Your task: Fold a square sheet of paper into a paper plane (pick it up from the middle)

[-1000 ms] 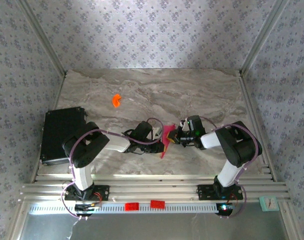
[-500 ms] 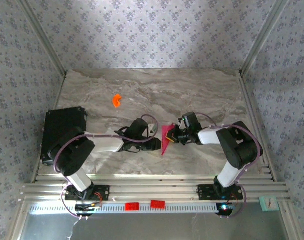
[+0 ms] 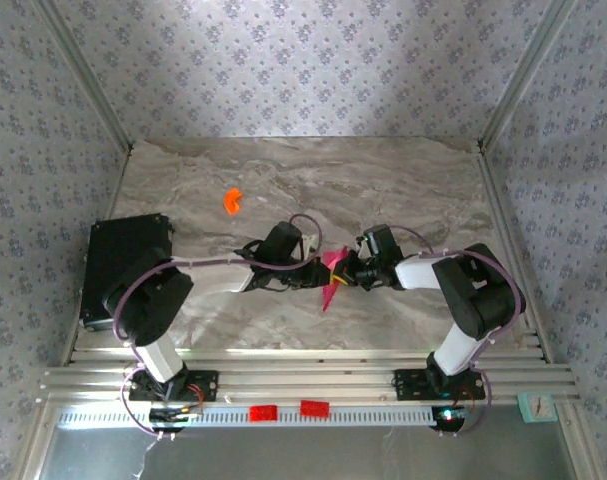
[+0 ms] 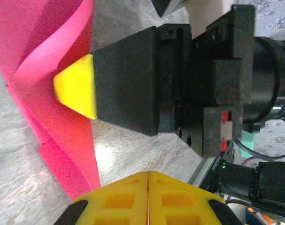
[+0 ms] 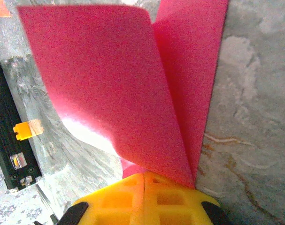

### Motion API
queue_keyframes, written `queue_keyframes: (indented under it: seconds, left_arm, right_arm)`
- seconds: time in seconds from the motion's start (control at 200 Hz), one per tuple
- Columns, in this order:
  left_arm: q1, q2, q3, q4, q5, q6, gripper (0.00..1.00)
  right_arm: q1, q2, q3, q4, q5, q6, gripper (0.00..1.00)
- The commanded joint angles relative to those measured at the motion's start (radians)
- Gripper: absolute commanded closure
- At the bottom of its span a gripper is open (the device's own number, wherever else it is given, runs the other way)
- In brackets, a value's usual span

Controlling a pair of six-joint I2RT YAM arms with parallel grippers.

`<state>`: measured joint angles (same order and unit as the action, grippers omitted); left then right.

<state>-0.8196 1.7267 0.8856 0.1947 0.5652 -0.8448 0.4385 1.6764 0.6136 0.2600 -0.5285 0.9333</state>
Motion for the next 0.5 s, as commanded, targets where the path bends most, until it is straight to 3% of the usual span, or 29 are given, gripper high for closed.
queue_keyframes:
  seconds: [0.0, 0.495]
  left_arm:
    - [0.005, 0.046, 0.039, 0.007, 0.063, -0.028, 0.92]
    - [0.003, 0.149, 0.055, -0.112, 0.055, -0.013, 0.93]
  right_arm:
    - [0.0, 0.016, -0.035, -0.107, 0.065, -0.007, 0.99]
    - [-0.001, 0.008, -0.043, -0.113, 0.066, -0.007, 0.99]
